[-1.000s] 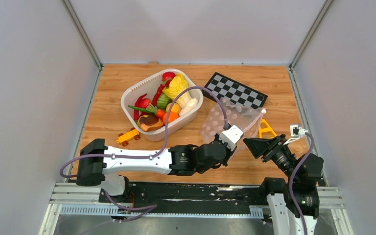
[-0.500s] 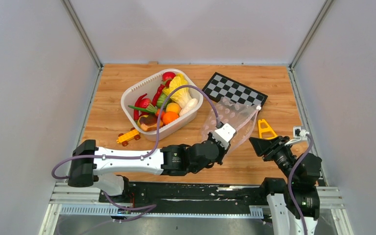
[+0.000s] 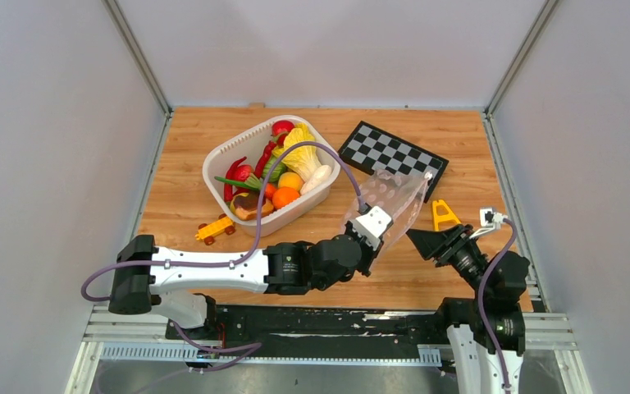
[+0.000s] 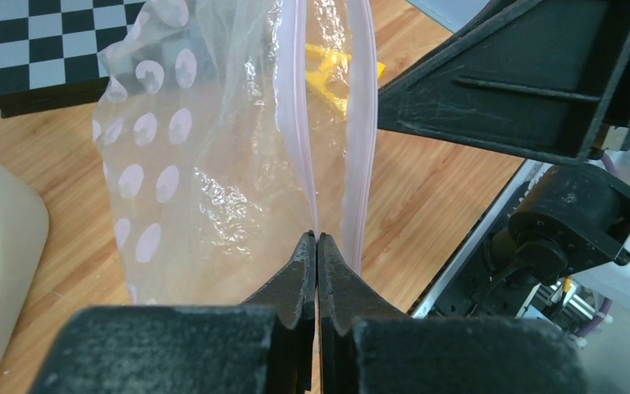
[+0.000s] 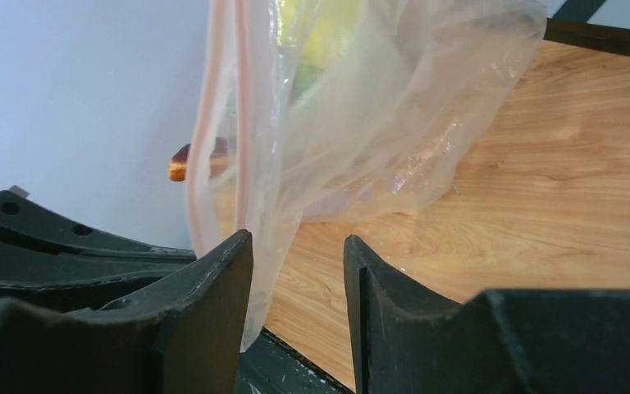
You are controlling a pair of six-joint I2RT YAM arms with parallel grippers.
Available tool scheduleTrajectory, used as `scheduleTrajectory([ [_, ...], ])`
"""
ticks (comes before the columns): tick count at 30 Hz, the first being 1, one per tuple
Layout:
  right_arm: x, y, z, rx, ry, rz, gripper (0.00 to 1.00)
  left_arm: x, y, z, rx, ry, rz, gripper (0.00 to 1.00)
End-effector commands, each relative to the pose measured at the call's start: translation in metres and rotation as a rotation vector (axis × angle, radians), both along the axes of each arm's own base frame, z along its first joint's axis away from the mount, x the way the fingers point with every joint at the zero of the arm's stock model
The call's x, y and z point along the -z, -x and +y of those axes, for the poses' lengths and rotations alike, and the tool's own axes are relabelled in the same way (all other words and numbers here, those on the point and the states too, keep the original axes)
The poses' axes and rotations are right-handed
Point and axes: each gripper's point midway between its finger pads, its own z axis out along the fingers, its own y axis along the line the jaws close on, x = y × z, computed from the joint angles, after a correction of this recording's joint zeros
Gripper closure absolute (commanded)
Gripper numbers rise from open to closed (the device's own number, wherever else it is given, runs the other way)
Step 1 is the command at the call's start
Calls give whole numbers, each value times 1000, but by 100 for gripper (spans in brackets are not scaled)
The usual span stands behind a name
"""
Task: Place the food in the zip-top bag and seal the zipper
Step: Open the zipper of the food storage bag at the center of the board.
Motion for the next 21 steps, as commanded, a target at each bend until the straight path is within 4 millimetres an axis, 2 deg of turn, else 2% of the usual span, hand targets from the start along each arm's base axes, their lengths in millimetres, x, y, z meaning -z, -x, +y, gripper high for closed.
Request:
scheduleTrajectory([
  [1, -37, 12, 7, -46, -21, -128, 54, -23, 1, 1, 6, 71, -10, 99],
  [9, -36, 13, 8, -59, -15, -127, 54, -20, 4, -4, 26, 73, -1, 99],
  [16, -26, 6, 10, -75, -31, -105, 73, -26, 9, -7, 54, 112, 13, 99],
  [21, -33, 13, 11, -86, 5, -125, 95, -26, 9, -8, 51, 121, 12, 99],
])
